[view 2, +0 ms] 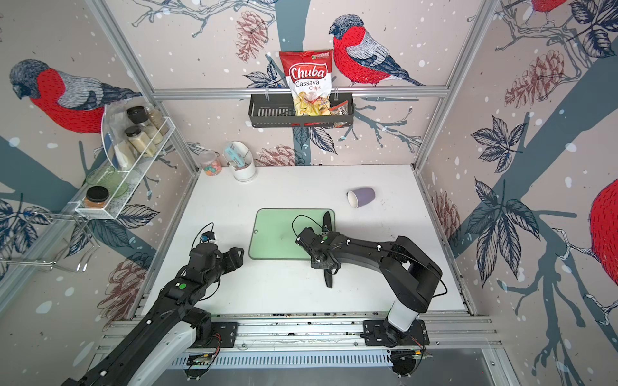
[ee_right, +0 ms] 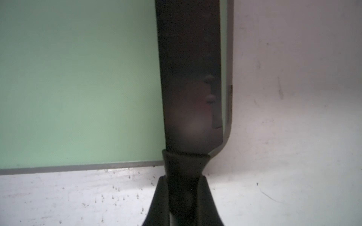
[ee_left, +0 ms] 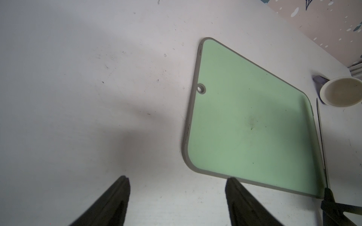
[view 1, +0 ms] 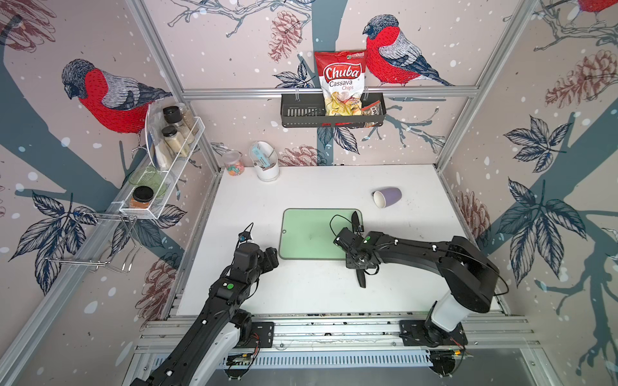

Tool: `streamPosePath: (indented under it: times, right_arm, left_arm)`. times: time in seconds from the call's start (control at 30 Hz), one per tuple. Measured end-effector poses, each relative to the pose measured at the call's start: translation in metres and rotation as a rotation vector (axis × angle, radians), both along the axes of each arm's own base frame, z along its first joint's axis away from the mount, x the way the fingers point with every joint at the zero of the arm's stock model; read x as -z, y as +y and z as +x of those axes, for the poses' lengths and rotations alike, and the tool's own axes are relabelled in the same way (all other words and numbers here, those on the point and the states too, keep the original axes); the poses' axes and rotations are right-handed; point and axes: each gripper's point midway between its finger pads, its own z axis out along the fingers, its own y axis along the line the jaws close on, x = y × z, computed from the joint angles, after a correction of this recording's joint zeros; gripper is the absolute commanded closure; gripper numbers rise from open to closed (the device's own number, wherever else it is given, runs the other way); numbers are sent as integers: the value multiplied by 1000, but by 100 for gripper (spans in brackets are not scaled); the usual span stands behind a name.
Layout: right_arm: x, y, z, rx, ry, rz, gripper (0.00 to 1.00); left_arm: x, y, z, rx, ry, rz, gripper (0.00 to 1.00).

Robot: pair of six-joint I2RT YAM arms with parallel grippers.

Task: Align the knife with the edge of the cutting board
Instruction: Place the knife at the edge of the cutting board.

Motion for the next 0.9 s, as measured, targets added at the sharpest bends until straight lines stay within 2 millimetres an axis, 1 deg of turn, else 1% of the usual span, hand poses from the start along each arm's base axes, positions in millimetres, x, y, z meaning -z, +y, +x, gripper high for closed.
streamPosePath:
  times: [0.23, 0.73, 0.8, 0.9]
  right_arm:
    - [3, -3, -4, 16, 11, 2, 97]
    - [4, -5, 1, 61, -1, 30, 90]
    - [4, -5, 1, 63, -3, 33, 87]
    - [4, -5, 1, 72, -5, 41, 79]
  left_arm:
    - [0, 0, 0, 0, 0, 0, 21]
    - [2, 0, 0, 0, 7, 2, 21]
    - [1, 0, 0, 0, 5, 1, 21]
    - [0, 0, 1, 0, -1, 0, 21]
